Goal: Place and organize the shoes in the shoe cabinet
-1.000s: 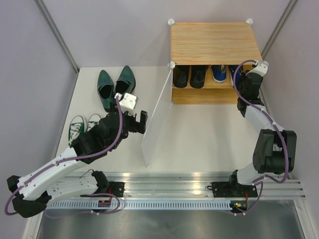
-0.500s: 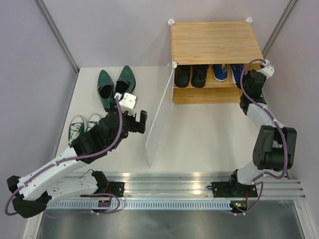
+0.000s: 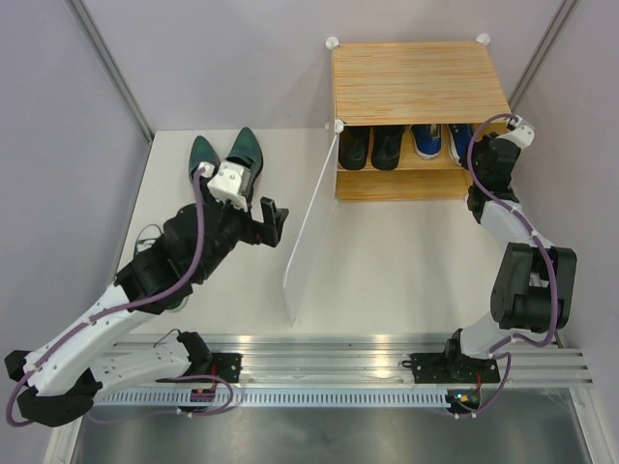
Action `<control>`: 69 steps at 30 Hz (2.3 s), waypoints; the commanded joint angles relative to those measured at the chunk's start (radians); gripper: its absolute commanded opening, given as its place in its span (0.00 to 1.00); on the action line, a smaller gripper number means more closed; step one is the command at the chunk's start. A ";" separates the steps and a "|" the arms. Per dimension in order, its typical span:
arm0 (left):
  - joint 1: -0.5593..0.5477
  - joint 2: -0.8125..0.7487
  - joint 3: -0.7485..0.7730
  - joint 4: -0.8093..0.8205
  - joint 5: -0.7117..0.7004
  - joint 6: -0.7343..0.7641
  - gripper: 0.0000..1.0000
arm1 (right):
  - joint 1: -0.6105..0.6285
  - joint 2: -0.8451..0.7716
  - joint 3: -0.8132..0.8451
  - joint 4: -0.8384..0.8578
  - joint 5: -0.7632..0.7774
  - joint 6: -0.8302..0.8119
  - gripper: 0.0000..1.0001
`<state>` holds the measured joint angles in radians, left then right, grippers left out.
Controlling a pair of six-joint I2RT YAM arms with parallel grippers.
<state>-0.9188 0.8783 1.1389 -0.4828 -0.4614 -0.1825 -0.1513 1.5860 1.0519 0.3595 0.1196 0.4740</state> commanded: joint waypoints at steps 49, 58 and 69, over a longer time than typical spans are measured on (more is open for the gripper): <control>0.003 0.429 0.326 -0.310 0.073 -0.009 0.02 | 0.019 0.034 0.042 0.315 -0.005 -0.058 0.00; 0.003 0.421 0.311 -0.298 0.076 0.006 0.02 | 0.105 0.077 0.114 0.228 0.025 -0.251 0.01; 0.001 0.415 0.298 -0.290 0.084 0.012 0.02 | 0.107 0.106 0.089 0.194 0.084 -0.296 0.01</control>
<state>-0.9054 1.3128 1.4605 -0.7528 -0.3988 -0.2092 -0.0566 1.6772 1.1061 0.4938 0.2050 0.2211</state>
